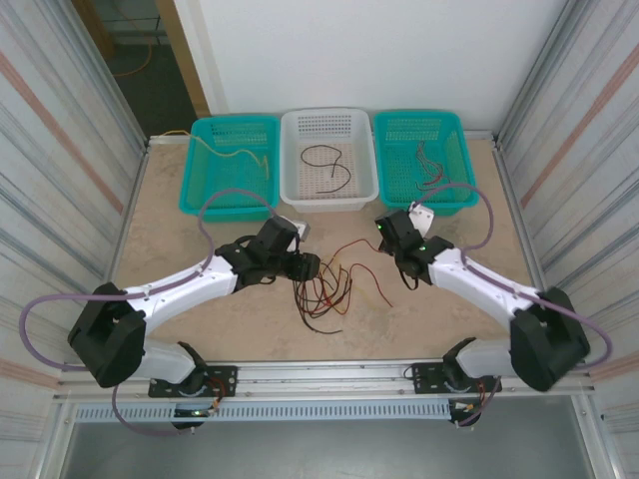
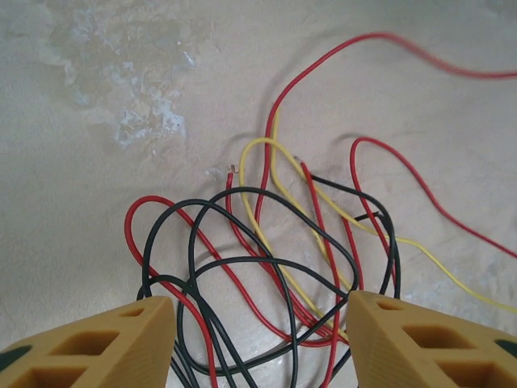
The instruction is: Untangle the cables
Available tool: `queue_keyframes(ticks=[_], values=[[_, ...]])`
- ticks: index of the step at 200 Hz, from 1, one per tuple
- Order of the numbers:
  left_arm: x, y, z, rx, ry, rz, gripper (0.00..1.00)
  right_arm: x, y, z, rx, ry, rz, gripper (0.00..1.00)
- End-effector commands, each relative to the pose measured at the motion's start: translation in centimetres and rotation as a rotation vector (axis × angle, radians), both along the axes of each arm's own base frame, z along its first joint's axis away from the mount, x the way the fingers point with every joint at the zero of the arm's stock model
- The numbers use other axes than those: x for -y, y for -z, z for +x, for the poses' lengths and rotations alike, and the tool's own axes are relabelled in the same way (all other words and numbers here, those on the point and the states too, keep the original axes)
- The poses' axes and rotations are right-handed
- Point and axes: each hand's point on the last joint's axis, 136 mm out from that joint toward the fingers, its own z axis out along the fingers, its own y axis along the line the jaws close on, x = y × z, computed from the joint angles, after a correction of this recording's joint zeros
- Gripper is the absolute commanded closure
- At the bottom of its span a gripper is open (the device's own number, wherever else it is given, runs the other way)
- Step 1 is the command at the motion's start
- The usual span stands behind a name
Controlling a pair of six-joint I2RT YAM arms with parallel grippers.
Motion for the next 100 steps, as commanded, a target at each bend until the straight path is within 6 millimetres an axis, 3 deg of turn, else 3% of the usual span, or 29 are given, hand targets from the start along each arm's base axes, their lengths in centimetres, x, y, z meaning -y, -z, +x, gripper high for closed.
queue_keyframes(ticks=[1,23,58,100], values=[[0.5,-1.0,0.6,0.067,0.017,0.025,0.44,1.3,-3.8,-0.7,0.061,-0.021,-0.078,1.00],[1.1,-1.7,0.4,0.095,0.051,0.021,0.46,1.8,-8.1,-0.7,0.142,-0.039,-0.088,1.00],[0.2,-3.2,0.6,0.176,0.005,0.008,0.45,2.1,-15.1,-0.4,0.271,-0.081,-0.074,1.00],[-0.3,-3.9,0.6,0.181,-0.022,0.002,0.48,1.7,-21.2,-0.6,0.382,-0.139,-0.031,1.00]])
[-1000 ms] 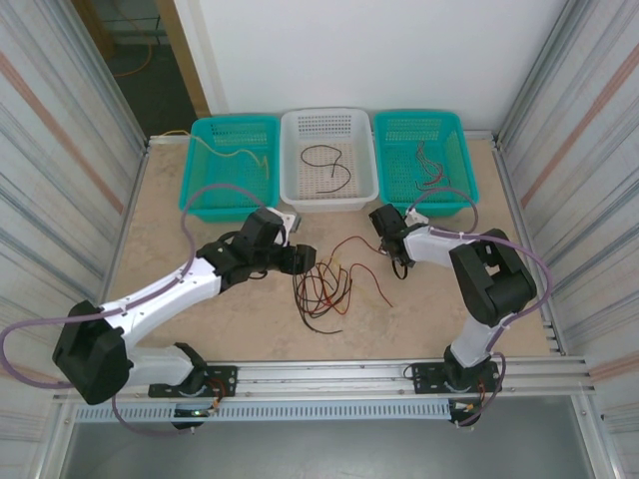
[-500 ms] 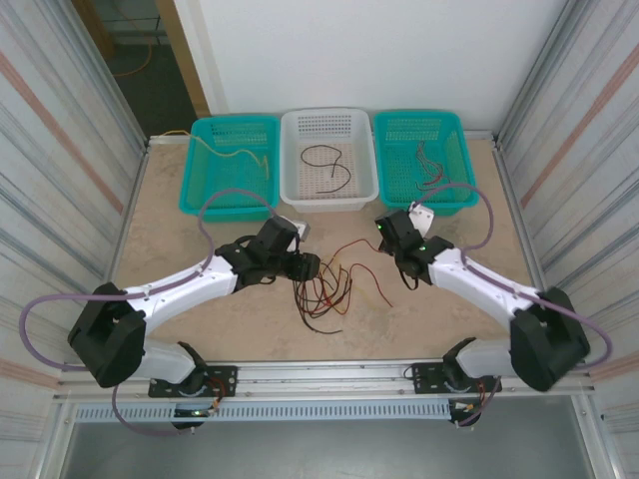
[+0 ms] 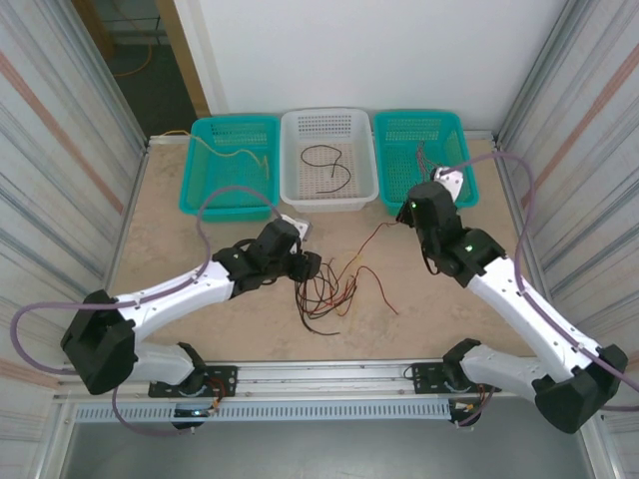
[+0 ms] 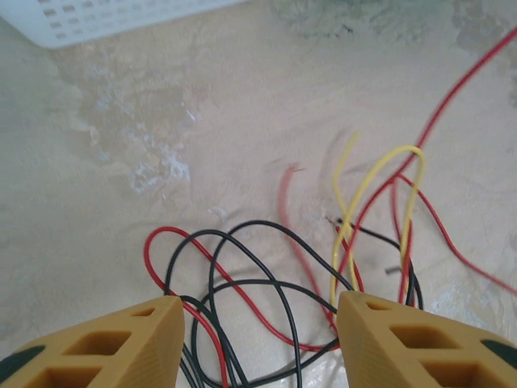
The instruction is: Untangle the cables
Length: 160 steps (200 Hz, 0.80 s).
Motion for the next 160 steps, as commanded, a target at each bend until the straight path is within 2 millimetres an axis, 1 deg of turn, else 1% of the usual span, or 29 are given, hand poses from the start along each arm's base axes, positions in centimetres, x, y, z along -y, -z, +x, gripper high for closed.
queue_keyframes(ticks=[1,12,27,31,33,36,54,68,80,90,92,95,115,138,152,160], values=[[-0.4,-0.8,0.2,0.031,-0.020,0.000,0.48,0.3,-3.2,-0.7,0.051,-0.048,-0.026,1.00],[-0.2,-1.2,0.0,0.038,-0.016,-0.016,0.49,-0.1,-4.7,-1.0,0.082,-0.078,-0.005,1.00],[0.4,-2.4,-0.2,0.064,0.008,-0.059,0.47,-1.0,-6.3,-1.3,0.115,-0.139,0.022,1.00],[0.7,-3.0,-0.4,0.077,0.019,-0.075,0.46,-1.4,-6.6,-1.3,0.122,-0.158,0.029,1.00],[0.9,-3.2,-0.4,0.083,0.026,-0.083,0.46,-1.2,-7.4,-1.8,0.145,-0.165,0.043,1.00],[1.1,-3.6,-0.5,0.093,0.037,-0.094,0.45,-1.3,-7.8,-2.1,0.155,-0.178,0.051,1.00],[2.5,-6.1,-0.9,0.164,0.106,-0.156,0.40,-1.8,-9.3,-2.5,0.185,-0.218,0.071,1.00],[2.9,-7.1,-0.7,0.184,0.113,-0.179,0.39,-1.5,-10.5,-2.5,0.208,-0.207,0.074,1.00],[3.1,-7.2,-0.5,0.182,0.111,-0.180,0.39,-1.2,-11.7,-2.4,0.229,-0.201,0.067,1.00],[3.4,-7.2,-0.6,0.169,0.119,-0.184,0.41,-0.4,-13.1,-2.4,0.259,-0.175,0.065,1.00],[3.5,-7.2,-0.6,0.167,0.122,-0.187,0.41,-0.6,-12.8,-1.8,0.246,-0.171,0.054,1.00],[3.6,-7.3,-0.7,0.163,0.127,-0.191,0.42,-0.6,-12.8,-1.5,0.243,-0.165,0.047,1.00],[3.9,-7.3,-1.1,0.144,0.140,-0.210,0.43,0.7,-14.1,0.1,0.240,-0.113,0.022,1.00],[3.3,-7.2,-1.3,0.141,0.138,-0.185,0.44,2.6,-15.2,2.4,0.252,-0.041,-0.002,1.00],[2.7,-7.6,-1.3,0.154,0.122,-0.179,0.43,4.1,-15.5,4.4,0.253,0.012,-0.016,1.00],[2.1,-7.8,-1.0,0.161,0.085,-0.167,0.43,5.0,-15.3,5.9,0.244,0.039,-0.022,1.00]])
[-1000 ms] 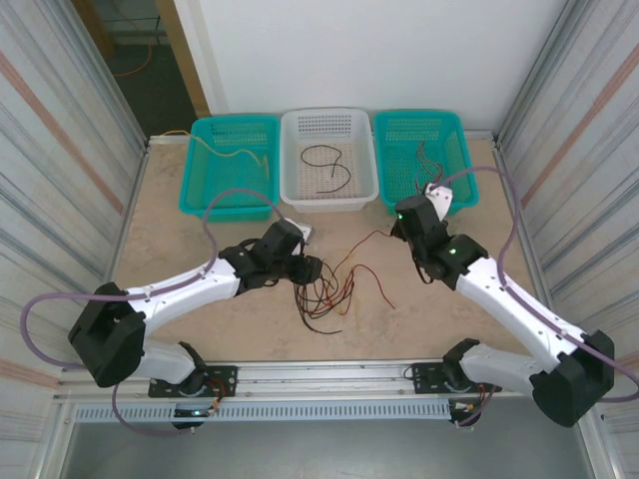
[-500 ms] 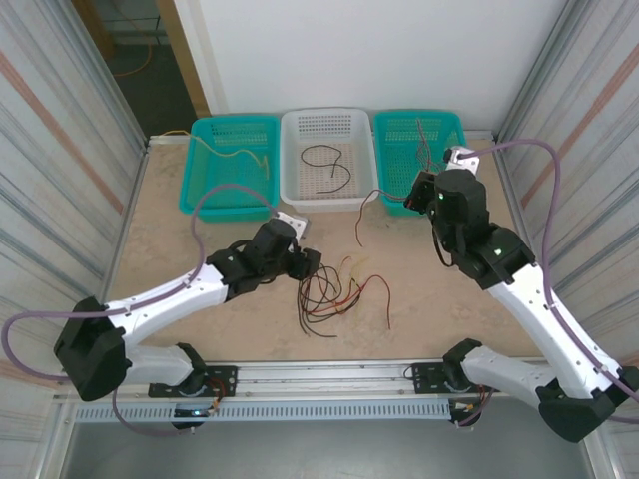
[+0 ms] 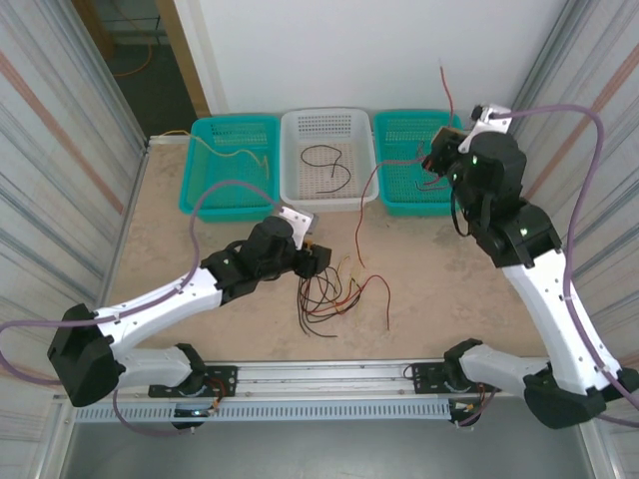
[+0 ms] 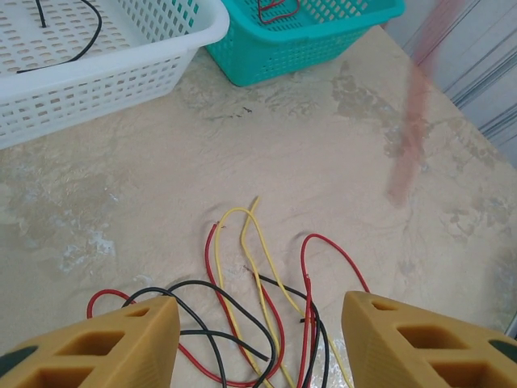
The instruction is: Untangle the cables
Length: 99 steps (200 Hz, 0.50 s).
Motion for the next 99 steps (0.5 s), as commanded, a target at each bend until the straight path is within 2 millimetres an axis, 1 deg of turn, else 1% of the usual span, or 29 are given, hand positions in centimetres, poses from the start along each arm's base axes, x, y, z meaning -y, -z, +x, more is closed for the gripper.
queue_keyframes(ticks=[1,15,28,55,70,74,75,77,85,99], values=[[-1.0,-2.3,0.2,0.045,-0.039,-0.007,0.43,2.0,-0.4,2.9,-0.002,0.057,-0.040,1.00],[-1.5,-2.8,0.4,0.054,-0.062,0.015,0.43,3.5,0.0,5.4,-0.021,0.102,-0.038,1.00],[-2.0,-2.9,0.7,0.054,-0.089,0.031,0.45,4.6,0.7,7.6,-0.041,0.120,-0.026,1.00],[-2.3,-3.0,0.7,0.059,-0.100,0.033,0.48,5.4,2.6,11.9,-0.073,0.114,-0.003,1.00],[-1.9,-2.9,0.4,0.065,-0.068,0.020,0.48,5.7,4.4,14.3,-0.118,0.116,-0.009,1.00],[-1.9,-2.9,0.3,0.063,-0.066,0.023,0.48,5.8,5.4,15.0,-0.142,0.116,-0.014,0.99],[-1.9,-2.8,0.3,0.061,-0.066,0.025,0.48,5.8,5.0,15.1,-0.134,0.116,-0.012,0.98],[-1.9,-2.7,0.3,0.059,-0.066,0.027,0.48,5.8,4.9,15.4,-0.133,0.114,-0.012,0.97],[-1.9,-2.5,0.2,0.054,-0.058,0.043,0.48,5.9,6.2,16.7,-0.172,0.105,-0.015,0.90],[-2.0,-2.2,0.2,0.055,-0.050,0.052,0.48,6.1,8.9,18.5,-0.252,0.095,-0.013,0.73]])
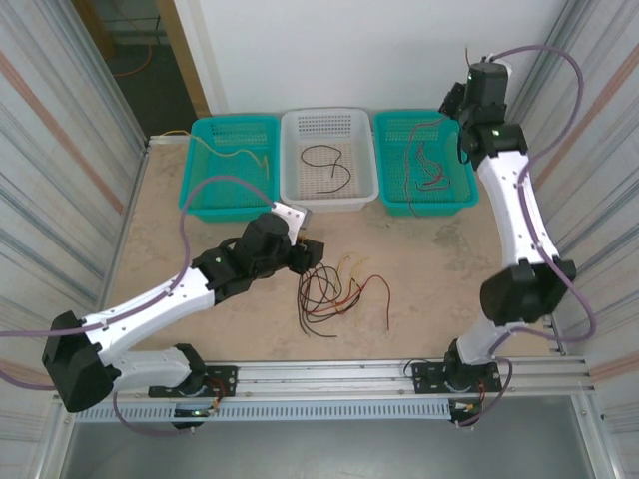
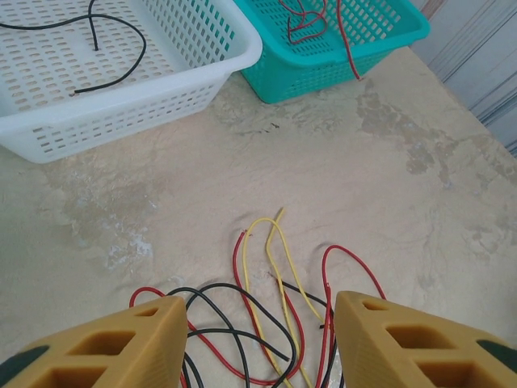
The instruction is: Untangle the cables
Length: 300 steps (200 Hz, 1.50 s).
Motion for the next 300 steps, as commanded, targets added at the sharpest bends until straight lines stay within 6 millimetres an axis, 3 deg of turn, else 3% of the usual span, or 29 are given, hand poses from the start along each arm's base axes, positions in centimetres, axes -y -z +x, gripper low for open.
queue_keyframes(ticks=[1,22,56,70,73,107,156,188,218,238,274,300], values=[[-0.4,-0.5,-0.3,0.022,0.016,0.018,0.48,-0.3,2.2,2.3,-0.077,-0.051,0.006,0.72],[-1.1,-0.2,0.0,0.021,-0.022,0.029,0.46,-0.3,4.6,3.1,-0.137,-0.053,0.005,0.58],[-2.4,1.3,0.4,-0.048,-0.072,0.025,0.43,-1.2,4.9,1.8,-0.146,-0.103,0.033,0.56],[-3.0,2.0,0.5,-0.100,-0.095,0.021,0.45,-2.1,4.5,0.3,-0.137,-0.139,0.054,0.56],[-3.1,2.2,0.5,-0.111,-0.098,0.020,0.45,-2.2,5.5,-0.1,-0.159,-0.145,0.059,0.56],[-3.0,3.9,-0.1,-0.169,-0.065,0.014,0.41,-6.0,8.3,-6.4,-0.196,-0.275,0.104,0.53],[-2.9,7.8,0.3,-0.258,-0.096,0.079,0.41,-14.0,17.8,-17.1,-0.375,-0.524,0.101,0.48],[-2.1,7.9,1.0,-0.256,-0.095,0.060,0.42,-17.8,25.0,-21.4,-0.534,-0.592,0.105,0.51],[-2.6,9.0,1.1,-0.273,-0.127,0.084,0.44,-19.6,28.2,-22.9,-0.618,-0.613,0.074,0.54],[-2.9,10.0,0.5,-0.302,-0.134,0.095,0.45,-19.7,30.0,-23.8,-0.679,-0.582,0.046,0.57],[-3.3,11.3,-0.2,-0.333,-0.143,0.098,0.45,-19.5,31.9,-25.2,-0.714,-0.536,0.051,0.56],[-3.2,11.1,0.0,-0.322,-0.145,0.095,0.45,-20.1,32.8,-24.7,-0.734,-0.552,0.026,0.60]])
